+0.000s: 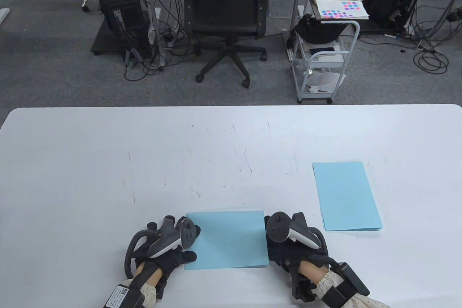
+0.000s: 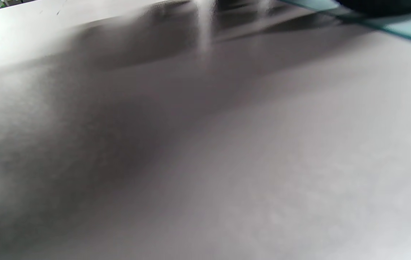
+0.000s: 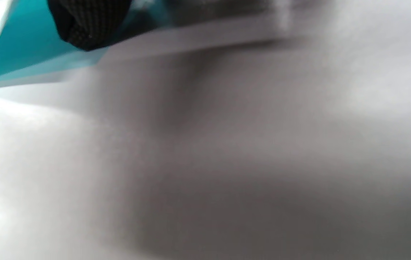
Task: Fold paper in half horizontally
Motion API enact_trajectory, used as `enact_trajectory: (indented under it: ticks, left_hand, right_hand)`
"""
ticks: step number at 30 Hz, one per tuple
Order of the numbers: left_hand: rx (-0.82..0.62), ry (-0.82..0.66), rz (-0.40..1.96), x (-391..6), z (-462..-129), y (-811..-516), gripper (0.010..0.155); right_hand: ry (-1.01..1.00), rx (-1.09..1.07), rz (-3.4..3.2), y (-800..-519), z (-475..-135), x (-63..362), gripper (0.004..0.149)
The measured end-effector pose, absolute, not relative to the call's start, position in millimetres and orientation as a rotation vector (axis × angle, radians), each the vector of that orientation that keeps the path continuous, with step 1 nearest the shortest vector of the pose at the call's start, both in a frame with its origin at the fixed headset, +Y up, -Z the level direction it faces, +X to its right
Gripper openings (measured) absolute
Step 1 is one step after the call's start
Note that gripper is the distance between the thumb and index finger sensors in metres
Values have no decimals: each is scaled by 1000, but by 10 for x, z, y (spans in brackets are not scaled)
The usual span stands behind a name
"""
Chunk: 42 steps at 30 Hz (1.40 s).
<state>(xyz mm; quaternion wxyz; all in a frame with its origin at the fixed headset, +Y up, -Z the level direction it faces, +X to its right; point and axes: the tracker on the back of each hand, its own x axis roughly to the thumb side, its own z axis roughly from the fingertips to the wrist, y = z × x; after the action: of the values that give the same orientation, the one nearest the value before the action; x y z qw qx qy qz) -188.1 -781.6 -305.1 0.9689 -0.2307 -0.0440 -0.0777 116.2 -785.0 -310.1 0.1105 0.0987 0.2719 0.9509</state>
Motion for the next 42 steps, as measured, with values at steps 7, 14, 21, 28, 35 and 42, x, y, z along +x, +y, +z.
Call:
enact_trajectory:
  ticks: [7, 14, 21, 28, 35, 42]
  left_hand:
    - [-458, -108, -160, -1855, -3031, -7819, 73]
    - [-467, -117, -140, -1824, -3034, -7829, 73]
    - [-472, -120, -125, -1821, -3030, -7829, 74]
    - [-474, -128, -121, -1812, -3036, -7832, 74]
    - [-475, -130, -114, -1800, -3032, -7831, 72]
    - [-460, -134, -142, -1754, -3018, -7822, 69]
  right_hand:
    - [723, 210, 2814, -7677, -3158, 1277, 63]
    - [426, 74, 2849, -7143, -3270, 1306, 60]
    - [404, 319, 2802, -7036, -3301, 626, 60]
    - [609, 534, 2830, -7438, -3293, -70, 61]
    - [709, 495, 2887, -7698, -3364, -146, 61]
    - [710, 484, 2920, -7764, -3366, -149, 63]
